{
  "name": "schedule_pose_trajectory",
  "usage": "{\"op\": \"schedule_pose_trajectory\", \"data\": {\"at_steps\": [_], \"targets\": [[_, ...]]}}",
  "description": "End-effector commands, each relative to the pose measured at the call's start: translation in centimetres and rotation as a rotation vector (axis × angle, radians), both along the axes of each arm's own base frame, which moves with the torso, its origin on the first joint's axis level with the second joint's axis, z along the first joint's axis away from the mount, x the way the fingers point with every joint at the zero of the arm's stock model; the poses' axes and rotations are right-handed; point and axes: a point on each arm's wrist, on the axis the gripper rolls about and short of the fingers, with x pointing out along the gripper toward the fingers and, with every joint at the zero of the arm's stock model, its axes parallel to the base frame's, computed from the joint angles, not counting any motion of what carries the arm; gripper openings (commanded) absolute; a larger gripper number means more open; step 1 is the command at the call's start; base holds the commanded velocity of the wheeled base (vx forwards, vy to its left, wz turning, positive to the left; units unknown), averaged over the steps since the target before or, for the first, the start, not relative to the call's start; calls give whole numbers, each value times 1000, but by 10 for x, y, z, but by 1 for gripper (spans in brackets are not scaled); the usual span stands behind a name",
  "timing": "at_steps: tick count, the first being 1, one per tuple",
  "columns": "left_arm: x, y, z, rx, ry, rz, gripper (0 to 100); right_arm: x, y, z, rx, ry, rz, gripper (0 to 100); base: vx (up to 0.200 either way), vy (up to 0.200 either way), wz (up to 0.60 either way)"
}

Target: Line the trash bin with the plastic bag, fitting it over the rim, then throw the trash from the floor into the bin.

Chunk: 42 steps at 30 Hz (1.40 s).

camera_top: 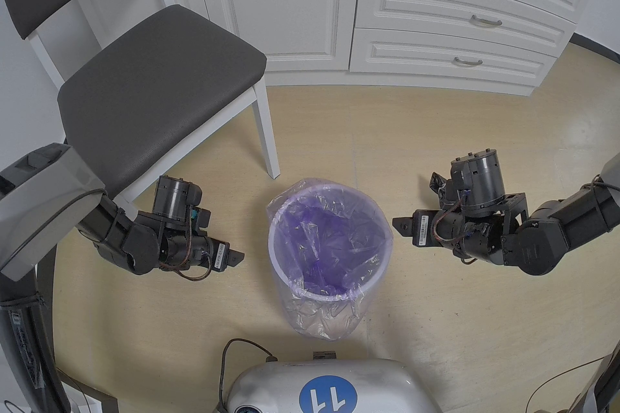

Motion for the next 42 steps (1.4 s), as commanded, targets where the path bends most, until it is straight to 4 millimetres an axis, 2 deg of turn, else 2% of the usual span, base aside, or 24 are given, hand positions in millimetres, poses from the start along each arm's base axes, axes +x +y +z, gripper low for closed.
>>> {"op": "schedule_pose_trajectory", "data": {"at_steps": [1,9,16,25,28,30,36,42], "targets": [[-17,0,20,-18,-38,-9,100,-13,-5,16,-7,-41,12,100,0,0,0],[-38,-5,23,-42,-104,-40,100,-27,-13,33,-11,-86,23,100,0,0,0],[-47,-11,22,-55,-134,-65,100,-34,-17,35,-15,-90,25,100,0,0,0],[-50,-17,21,-60,-137,-81,100,-34,-18,33,-30,-83,29,100,0,0,0],[-52,-26,23,-97,-133,-80,100,-33,-18,30,-36,-76,30,100,0,0,0],[-53,-35,28,-144,-140,-40,100,-34,-18,29,-38,-73,30,100,0,0,0],[-58,-40,37,-157,-161,-47,100,-39,-15,24,-70,-62,58,100,0,0,0],[-55,-44,29,-157,-139,-56,100,-35,-14,13,-100,-31,62,100,0,0,0]]}}
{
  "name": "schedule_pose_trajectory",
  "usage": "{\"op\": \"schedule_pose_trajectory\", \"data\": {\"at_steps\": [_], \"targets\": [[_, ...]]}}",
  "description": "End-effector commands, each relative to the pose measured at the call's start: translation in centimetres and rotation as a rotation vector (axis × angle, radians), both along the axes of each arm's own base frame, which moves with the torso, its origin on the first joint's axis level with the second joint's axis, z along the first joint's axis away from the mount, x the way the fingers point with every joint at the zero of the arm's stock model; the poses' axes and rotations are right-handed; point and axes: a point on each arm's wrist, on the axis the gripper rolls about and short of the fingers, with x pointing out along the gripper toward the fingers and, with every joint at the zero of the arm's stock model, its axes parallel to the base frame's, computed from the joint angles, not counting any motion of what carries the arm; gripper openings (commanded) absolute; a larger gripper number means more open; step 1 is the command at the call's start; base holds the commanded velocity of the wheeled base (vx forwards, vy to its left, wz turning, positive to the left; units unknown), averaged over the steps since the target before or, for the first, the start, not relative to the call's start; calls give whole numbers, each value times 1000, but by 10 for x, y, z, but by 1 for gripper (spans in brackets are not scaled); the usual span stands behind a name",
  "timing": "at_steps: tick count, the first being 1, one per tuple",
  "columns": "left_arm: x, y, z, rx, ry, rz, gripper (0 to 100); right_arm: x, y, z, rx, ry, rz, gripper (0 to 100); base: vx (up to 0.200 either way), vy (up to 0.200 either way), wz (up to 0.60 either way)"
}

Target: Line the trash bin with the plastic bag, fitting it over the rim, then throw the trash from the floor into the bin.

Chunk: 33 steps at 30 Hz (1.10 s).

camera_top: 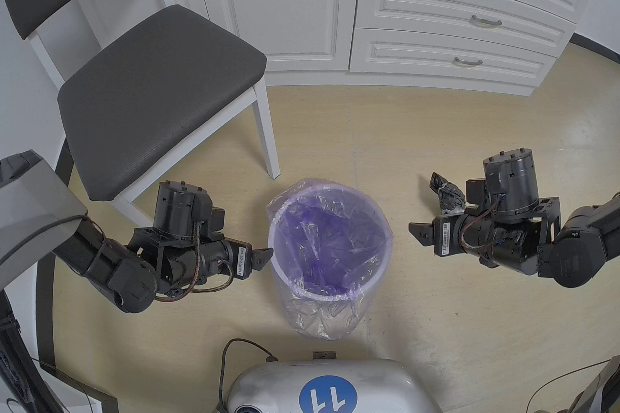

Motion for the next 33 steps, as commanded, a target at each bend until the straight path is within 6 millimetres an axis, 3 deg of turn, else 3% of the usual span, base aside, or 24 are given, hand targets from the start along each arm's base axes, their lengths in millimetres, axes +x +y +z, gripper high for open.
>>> {"op": "schedule_pose_trajectory", "data": {"at_steps": [1,13,20,26,33], "targets": [[3,-5,-8,3,16,-7,100,6,0,-10,-15,27,-10,100,0,0,0],[10,-10,-26,18,60,-6,100,22,1,-31,-44,82,-29,100,0,0,0],[20,-14,-50,34,91,-3,100,42,5,-60,-41,80,-42,100,0,0,0],[26,-12,-53,34,93,9,100,45,2,-61,-36,81,-49,100,0,0,0],[35,4,-63,38,114,51,100,47,1,-67,-42,94,-51,100,0,0,0]]}}
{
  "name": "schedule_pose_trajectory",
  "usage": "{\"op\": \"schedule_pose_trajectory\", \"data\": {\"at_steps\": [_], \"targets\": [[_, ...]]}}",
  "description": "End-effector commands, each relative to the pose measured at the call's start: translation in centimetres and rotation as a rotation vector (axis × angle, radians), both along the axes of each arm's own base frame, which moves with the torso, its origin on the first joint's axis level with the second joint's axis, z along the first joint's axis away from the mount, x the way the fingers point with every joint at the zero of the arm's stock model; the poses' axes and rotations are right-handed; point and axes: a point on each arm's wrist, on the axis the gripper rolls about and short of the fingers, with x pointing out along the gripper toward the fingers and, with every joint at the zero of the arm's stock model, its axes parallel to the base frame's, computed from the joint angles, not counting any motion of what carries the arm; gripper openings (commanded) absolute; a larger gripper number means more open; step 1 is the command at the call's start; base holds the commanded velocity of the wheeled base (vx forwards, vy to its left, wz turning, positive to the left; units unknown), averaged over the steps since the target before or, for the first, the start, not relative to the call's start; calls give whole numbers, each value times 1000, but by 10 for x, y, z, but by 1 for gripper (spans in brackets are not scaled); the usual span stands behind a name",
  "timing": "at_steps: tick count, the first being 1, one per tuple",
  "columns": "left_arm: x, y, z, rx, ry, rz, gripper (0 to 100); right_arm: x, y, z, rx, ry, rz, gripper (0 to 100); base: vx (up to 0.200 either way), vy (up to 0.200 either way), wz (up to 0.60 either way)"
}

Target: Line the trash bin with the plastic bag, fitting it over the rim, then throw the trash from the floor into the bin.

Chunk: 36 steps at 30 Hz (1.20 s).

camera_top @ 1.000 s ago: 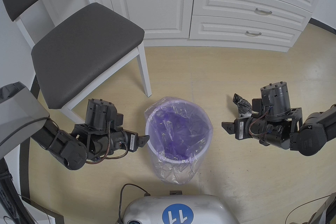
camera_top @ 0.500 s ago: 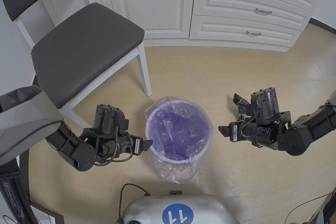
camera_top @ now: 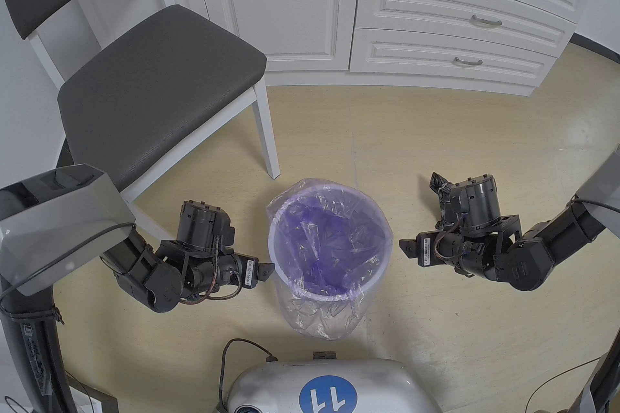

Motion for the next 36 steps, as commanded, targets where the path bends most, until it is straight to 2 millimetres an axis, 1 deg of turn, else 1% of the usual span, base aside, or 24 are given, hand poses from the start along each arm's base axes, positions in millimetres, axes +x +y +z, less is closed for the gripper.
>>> {"op": "schedule_pose_trajectory", "data": {"at_steps": [1,6,10,13,17,19,22,31,36], "targets": [[6,8,-14,3,26,15,100,2,-1,-7,-11,20,-3,100,0,0,0],[15,13,-31,-58,12,-13,100,3,-3,-11,-11,35,18,100,0,0,0],[24,10,-47,-119,-26,-5,100,4,-2,-16,-15,48,20,100,0,0,0],[30,11,-56,-124,-26,8,100,8,-2,-19,-15,51,15,100,0,0,0],[34,22,-51,-134,-48,38,100,11,-4,-22,-14,56,9,100,0,0,0],[33,23,-37,-158,-78,44,100,11,-4,-21,-15,55,8,100,0,0,0],[28,22,-27,-197,-81,54,100,10,-4,-19,-13,49,10,100,0,0,0],[27,21,-24,-215,-115,53,100,6,-6,-9,-2,27,8,100,0,0,0],[23,24,-13,-226,-142,51,100,6,-6,-8,-2,25,8,100,0,0,0]]}}
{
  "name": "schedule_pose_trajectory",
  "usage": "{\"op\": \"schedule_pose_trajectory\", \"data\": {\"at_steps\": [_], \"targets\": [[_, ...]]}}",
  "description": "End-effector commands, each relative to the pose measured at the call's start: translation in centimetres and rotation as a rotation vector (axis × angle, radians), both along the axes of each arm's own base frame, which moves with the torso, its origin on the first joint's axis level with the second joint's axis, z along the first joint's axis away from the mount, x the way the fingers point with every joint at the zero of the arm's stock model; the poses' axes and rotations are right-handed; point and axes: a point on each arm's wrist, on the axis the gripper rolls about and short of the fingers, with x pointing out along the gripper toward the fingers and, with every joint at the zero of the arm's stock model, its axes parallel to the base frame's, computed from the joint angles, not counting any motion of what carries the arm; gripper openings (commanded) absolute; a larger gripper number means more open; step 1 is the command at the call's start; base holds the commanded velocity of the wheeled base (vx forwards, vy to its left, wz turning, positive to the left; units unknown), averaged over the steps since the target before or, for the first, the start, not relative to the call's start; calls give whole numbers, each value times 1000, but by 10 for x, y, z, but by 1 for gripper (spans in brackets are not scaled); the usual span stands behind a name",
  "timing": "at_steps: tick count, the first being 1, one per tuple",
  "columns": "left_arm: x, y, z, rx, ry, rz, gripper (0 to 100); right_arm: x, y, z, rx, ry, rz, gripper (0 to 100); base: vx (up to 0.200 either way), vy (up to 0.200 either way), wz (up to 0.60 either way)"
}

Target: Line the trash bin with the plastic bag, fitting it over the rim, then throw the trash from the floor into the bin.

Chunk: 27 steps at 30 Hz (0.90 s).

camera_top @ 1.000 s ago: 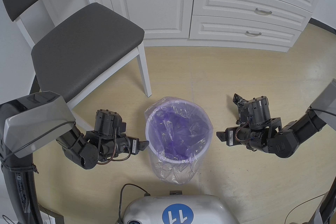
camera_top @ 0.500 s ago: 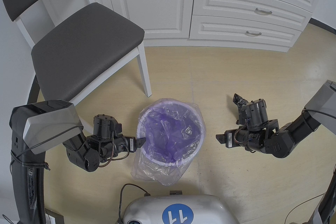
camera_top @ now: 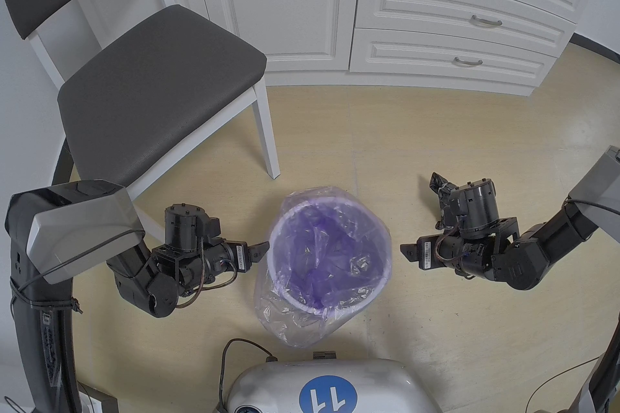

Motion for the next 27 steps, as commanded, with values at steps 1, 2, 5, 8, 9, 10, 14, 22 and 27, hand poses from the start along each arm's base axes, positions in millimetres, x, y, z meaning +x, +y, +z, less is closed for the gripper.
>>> {"op": "schedule_pose_trajectory", "data": {"at_steps": [1,2,5,8,9,10,14,22,27], "targets": [[-5,4,15,-12,-24,-4,100,-1,0,3,2,-7,1,100,0,0,0],[-7,5,18,-18,-28,-11,100,-1,0,4,3,-10,1,100,0,0,0],[-10,11,26,-29,-31,-24,100,-1,-2,8,8,-20,-4,100,0,0,0],[-12,18,29,-44,-22,-47,100,-2,-4,10,11,-25,-7,100,0,0,0],[-12,19,28,-48,-16,-53,100,-2,-4,10,10,-24,-8,100,0,0,0],[-12,20,26,-50,-9,-60,100,-2,-4,9,9,-22,-8,100,0,0,0],[-9,20,6,-41,55,-71,100,-1,-3,5,4,-11,-7,100,0,0,0],[8,14,-22,-27,101,-70,100,6,4,-12,-4,24,-2,100,0,0,0],[21,11,-27,-22,115,-60,100,20,20,-25,34,-4,-4,100,0,0,0]]}}
